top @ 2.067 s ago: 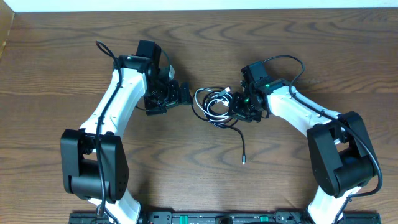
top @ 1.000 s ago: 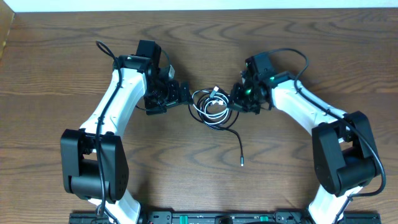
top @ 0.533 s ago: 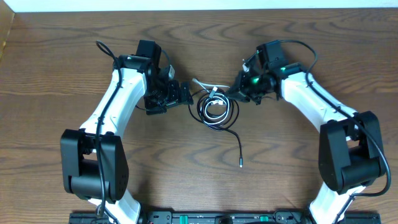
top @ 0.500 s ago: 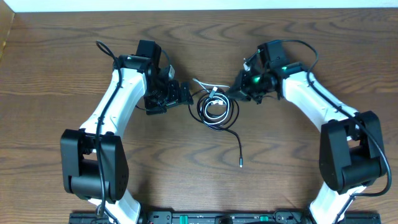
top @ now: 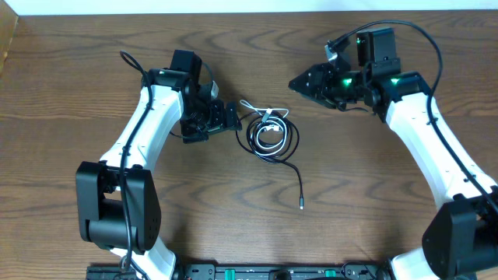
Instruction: Untangle cables
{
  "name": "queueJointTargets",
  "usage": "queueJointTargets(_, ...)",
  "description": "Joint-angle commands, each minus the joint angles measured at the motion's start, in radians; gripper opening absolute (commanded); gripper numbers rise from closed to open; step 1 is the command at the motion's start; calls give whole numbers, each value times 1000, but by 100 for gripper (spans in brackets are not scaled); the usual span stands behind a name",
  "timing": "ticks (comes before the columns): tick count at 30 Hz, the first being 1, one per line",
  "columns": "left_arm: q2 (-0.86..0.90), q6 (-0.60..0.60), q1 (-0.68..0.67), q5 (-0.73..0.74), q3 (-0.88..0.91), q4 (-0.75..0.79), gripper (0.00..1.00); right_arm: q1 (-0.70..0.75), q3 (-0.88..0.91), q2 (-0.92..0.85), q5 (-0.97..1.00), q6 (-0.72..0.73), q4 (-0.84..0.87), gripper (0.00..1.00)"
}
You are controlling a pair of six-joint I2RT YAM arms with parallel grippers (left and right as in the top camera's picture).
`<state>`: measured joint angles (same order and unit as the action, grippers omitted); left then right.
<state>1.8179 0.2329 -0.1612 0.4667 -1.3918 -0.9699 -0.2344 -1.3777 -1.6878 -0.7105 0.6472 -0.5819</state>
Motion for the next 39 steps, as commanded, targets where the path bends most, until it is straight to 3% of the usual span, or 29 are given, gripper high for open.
queueJointTargets(1,6,2,-2,-8,-11,3,98,-42,1,-18,224,-20,-57,70)
queueJointTargets(7,6,5,-2,-8,-11,18,97,-150,1,-97,418,-15,-85,87)
queueJointTargets(9,6,17,-2,-8,-11,18,98,-183,1,-134,460,-32,-68,97)
queueJointTargets(17,6,16,-2,-9,-7,3,97,-228,1,-194,457,-534,15,99)
queueJointTargets(22,6,17,-2,-8,-5,11,98,-232,1,-201,462,-776,20,85)
queueJointTargets(25,6,16,-2,-8,-5,10,98,-232,1,-212,469,-838,26,82)
queueJointTargets(28,6,17,-2,-8,-5,10,97,-232,1,-225,468,-846,38,82)
queueJointTargets(39,6,16,-2,-8,-5,10,98,-239,1,-272,432,-843,105,57)
